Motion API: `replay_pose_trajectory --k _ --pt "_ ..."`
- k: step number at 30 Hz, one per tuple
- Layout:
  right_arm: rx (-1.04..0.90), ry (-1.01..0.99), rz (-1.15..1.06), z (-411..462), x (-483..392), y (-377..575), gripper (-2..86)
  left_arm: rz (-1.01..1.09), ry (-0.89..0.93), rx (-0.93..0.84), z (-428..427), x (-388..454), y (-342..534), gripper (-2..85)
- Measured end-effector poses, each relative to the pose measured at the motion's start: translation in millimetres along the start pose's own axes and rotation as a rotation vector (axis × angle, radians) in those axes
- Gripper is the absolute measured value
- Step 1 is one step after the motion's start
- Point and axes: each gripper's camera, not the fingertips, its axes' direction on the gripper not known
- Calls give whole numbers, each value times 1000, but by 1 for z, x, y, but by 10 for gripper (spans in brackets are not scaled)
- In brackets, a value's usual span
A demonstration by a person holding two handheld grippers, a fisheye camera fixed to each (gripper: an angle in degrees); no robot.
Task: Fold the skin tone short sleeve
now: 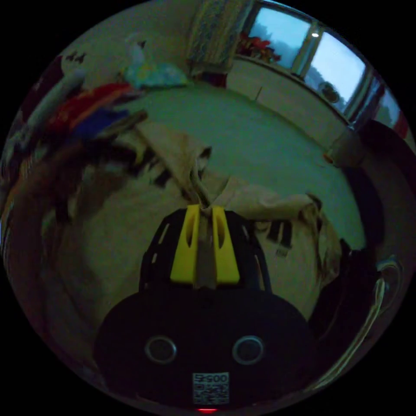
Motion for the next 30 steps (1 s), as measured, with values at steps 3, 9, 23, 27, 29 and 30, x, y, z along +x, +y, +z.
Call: replay_pose_trajectory --k 3,9,23,27,29,30 --pt "34 -55 -1 -12 -2 -7 97 8 -5 -11 3 0 -1 -4" --pt "159 -38 36 -30 33 -76 118 4 -3 -13 5 -3 -3 -5" --pt "110 22 151 46 50 -216 1 -20 14 -4 3 -23 -4 -6" --pt "100 61 292 63 80 -287 1 -20 -4 -3 1 -29 -4 -5" --pt "49 86 363 80 91 -312 3 -25 -7 -7 1 -33 -3 -5" --pt "-1 73 416 94 97 -324 6 -30 -3 -7 0 -36 -3 -5"
